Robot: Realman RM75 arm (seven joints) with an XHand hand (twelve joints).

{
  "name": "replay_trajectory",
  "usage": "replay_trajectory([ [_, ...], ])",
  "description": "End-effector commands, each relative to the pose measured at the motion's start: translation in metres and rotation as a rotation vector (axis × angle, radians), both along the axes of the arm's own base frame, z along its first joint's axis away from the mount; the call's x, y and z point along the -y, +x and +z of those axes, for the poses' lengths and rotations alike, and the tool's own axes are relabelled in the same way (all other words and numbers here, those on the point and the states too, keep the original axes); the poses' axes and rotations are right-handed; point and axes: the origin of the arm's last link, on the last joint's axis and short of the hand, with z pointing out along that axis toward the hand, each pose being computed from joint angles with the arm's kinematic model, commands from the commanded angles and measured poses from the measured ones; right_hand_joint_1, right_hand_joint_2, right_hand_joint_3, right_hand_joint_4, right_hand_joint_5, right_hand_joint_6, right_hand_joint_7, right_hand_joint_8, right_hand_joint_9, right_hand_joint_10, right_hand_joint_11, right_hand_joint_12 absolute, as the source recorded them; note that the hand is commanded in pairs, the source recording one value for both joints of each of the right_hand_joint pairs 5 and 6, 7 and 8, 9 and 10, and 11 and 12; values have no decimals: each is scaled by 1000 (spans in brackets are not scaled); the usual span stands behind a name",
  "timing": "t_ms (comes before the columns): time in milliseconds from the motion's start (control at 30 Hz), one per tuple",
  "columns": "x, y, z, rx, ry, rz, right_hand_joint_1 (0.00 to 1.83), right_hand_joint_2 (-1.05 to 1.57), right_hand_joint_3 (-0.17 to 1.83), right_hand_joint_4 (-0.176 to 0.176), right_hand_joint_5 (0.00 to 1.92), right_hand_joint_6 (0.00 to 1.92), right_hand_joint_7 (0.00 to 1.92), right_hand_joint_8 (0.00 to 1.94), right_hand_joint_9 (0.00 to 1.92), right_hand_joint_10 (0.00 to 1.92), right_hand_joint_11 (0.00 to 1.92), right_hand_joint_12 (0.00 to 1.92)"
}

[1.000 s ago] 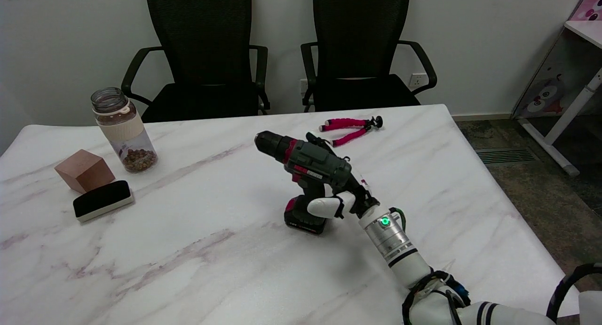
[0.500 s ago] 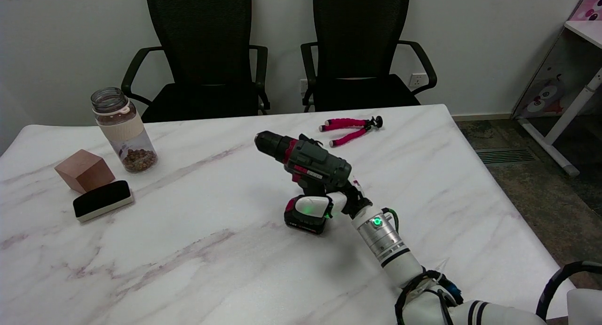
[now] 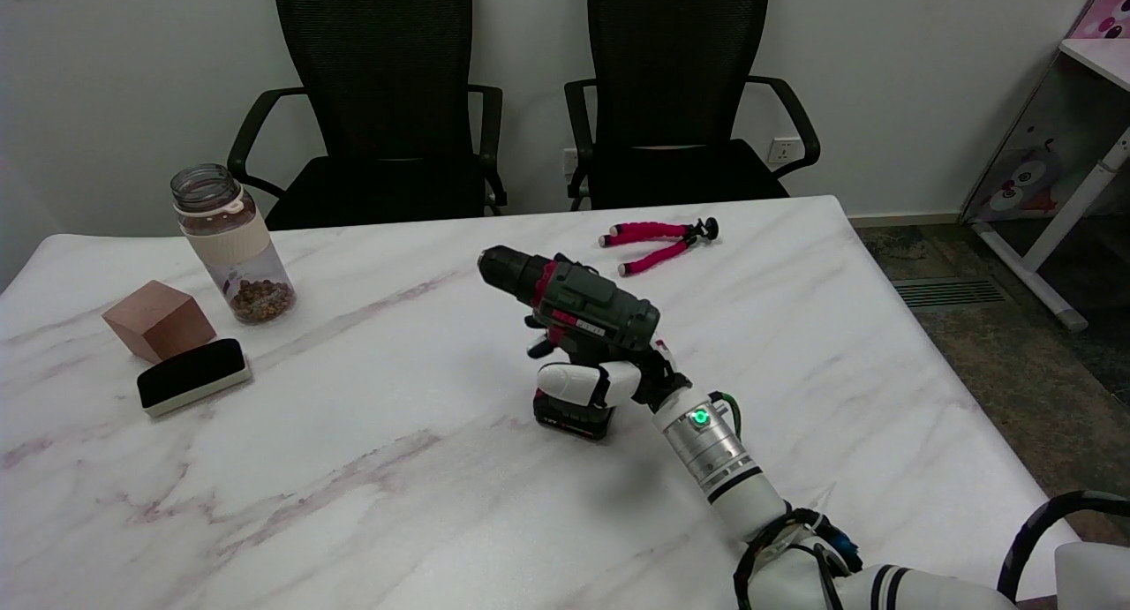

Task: Pick up the power screwdriver.

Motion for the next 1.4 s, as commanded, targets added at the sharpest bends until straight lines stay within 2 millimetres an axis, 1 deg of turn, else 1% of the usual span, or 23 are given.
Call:
replay_trajectory([
  [33, 1, -1, -3, 5, 6, -11, 959, 93, 527, -24, 0, 0, 0, 0, 644, 644, 948, 948],
  [100, 1, -1, -3, 5, 6, -11, 960, 89, 542, -25, 0, 0, 0, 0, 681, 681, 1010, 1010],
  [200, 1, -2, -2, 2, 3, -12, 959, 93, 547, -27, 0, 0, 0, 0, 769, 769, 1175, 1175],
  [233, 1, -2, -2, 2, 3, -13, 958, 97, 548, -27, 0, 0, 0, 0, 828, 828, 1246, 1246],
  [300, 2, -2, -2, 4, 2, -12, 957, 108, 561, -27, 0, 0, 0, 0, 1021, 1021, 1417, 1417],
  [367, 2, -2, -2, 7, 0, -13, 958, 117, 628, -27, 0, 0, 0, 0, 1212, 1212, 1562, 1562],
  [400, 2, -2, -1, 11, -3, -15, 957, 124, 639, -27, 0, 0, 0, 0, 1272, 1272, 1608, 1608],
  [567, 2, -3, -1, 13, -7, -18, 952, 172, 655, -22, 3, 3, 3, 3, 1436, 1436, 1790, 1790],
  [633, 2, -3, -1, 13, -7, -18, 950, 199, 649, -21, 27, 27, 27, 27, 1513, 1513, 1895, 1895],
  [867, 2, -2, -1, 13, -7, -17, 952, 276, 648, -17, 118, 118, 118, 118, 1554, 1554, 1920, 1920],
  [1000, 3, -2, -1, 13, -7, -16, 947, 304, 653, -14, 233, 233, 233, 233, 1555, 1555, 1920, 1920],
  [1033, 3, -2, -1, 13, -7, -15, 944, 321, 651, -12, 332, 332, 332, 332, 1556, 1556, 1920, 1920],
  [1067, 3, -2, -1, 13, -7, -15, 934, 350, 647, -12, 552, 552, 552, 552, 1567, 1567, 1920, 1920],
  [1100, 3, -2, -1, 13, -7, -15, 934, 370, 647, -7, 699, 699, 699, 699, 1588, 1588, 1920, 1920],
  [1167, 3, -2, -1, 14, -7, -15, 936, 391, 646, 1, 821, 821, 821, 821, 1631, 1631, 1920, 1920],
  [1267, 4, -1, -1, 15, -6, -13, 929, 427, 638, -8, 1024, 1024, 1024, 1024, 1712, 1712, 1920, 1920],
  [1300, 4, -1, -1, 15, -6, -13, 916, 454, 642, 1, 1154, 1154, 1154, 1154, 1748, 1748, 1920, 1920],
  [1367, 4, 0, -1, 15, -6, -11, 910, 501, 634, 3, 1315, 1315, 1315, 1315, 1793, 1793, 1920, 1920],
  [1400, 4, 0, -1, 15, -6, -11, 893, 523, 635, 12, 1410, 1410, 1410, 1410, 1819, 1819, 1920, 1920],
])
